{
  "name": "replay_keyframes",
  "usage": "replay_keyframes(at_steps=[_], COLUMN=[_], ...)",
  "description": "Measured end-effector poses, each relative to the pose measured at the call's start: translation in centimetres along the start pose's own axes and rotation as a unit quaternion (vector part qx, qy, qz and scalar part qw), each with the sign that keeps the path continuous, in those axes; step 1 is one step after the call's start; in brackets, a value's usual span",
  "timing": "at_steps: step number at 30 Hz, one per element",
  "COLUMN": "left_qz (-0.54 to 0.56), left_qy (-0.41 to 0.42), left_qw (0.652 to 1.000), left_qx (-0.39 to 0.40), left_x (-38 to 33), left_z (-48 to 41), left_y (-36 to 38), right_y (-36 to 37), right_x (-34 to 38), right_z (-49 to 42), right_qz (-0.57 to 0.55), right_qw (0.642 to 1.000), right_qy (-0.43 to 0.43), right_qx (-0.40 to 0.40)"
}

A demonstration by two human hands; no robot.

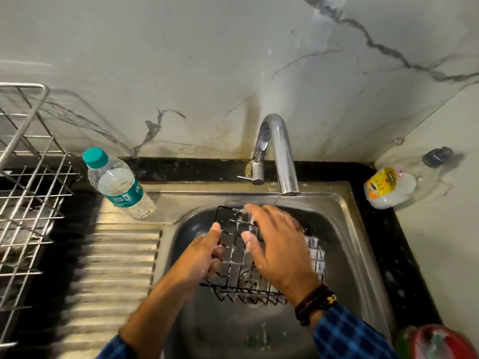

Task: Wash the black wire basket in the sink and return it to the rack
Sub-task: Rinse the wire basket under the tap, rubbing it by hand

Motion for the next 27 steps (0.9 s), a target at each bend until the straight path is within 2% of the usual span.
replay_keyframes(at_steps=[2,3,5,7,9,11,13,15,16,18,20,22,24,27], left_qz=[-0.057,-0.067,-0.072,-0.082,-0.112,-0.138,-0.197,-0.294,-0.306,-0.239,-0.19,-0.191,-0.181,-0.229], left_qy=[0.03,0.038,0.045,0.077,0.146,0.175,0.161,0.133,0.117,0.119,0.122,0.123,0.141,0.156], left_qw=[0.998,0.997,0.995,0.989,0.977,0.967,0.957,0.933,0.929,0.948,0.959,0.958,0.957,0.947], left_qx=[0.002,-0.009,-0.052,-0.092,-0.111,-0.126,-0.141,-0.163,-0.17,-0.171,-0.169,-0.173,-0.177,-0.161], left_x=[-0.2,0.0,0.6,0.6,-0.4,-1.1,-1.7,-2.4,-2.6,-2.8,-3.0,-3.3,-3.8,-4.9], left_z=[-0.2,-0.2,-0.1,-0.1,-0.1,-0.1,-0.5,-0.9,-1.0,-1.2,-1.4,-1.8,-1.9,-2.1], left_y=[0.2,0.1,-0.2,-0.6,-0.9,-1.4,-1.5,-1.1,-0.8,0.3,1.8,3.2,3.9,4.9], right_y=[-1.3,-1.6,-1.1,-1.3,-0.9,0.1,0.3,-0.4,-0.8,-1.2,-0.7,-0.2,-1.0,-1.7], right_x=[-1.9,-2.6,-3.2,-2.5,-2.1,-1.9,-2.4,-3.1,-3.2,-3.1,-2.5,-2.5,-2.8,-3.5], right_z=[-0.3,-0.5,-1.0,-1.3,-1.6,-1.6,-1.4,-1.1,-0.8,-0.1,0.6,1.2,1.9,3.2], right_qz=[-0.037,-0.062,-0.078,-0.091,-0.168,-0.26,-0.287,-0.252,-0.238,-0.216,-0.195,-0.163,-0.121,-0.066], right_qw=[0.997,0.995,0.99,0.983,0.965,0.937,0.934,0.948,0.951,0.955,0.96,0.967,0.977,0.971], right_qy=[0.047,0.065,0.097,0.098,0.098,0.107,0.132,0.166,0.178,0.191,0.188,0.186,0.176,0.218], right_qx=[-0.041,-0.03,0.065,0.125,0.173,0.206,0.165,0.105,0.081,0.061,0.074,0.06,-0.011,-0.066])
Point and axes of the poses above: each hand's wrist, its own z-axis away from the middle knuckle, its own y-axis out of the palm, x = y × z, the point moved 8 cm from there along -z, towards the middle knuckle, and after that the axes turned 10 degrees about x, right-handed, at the moved point
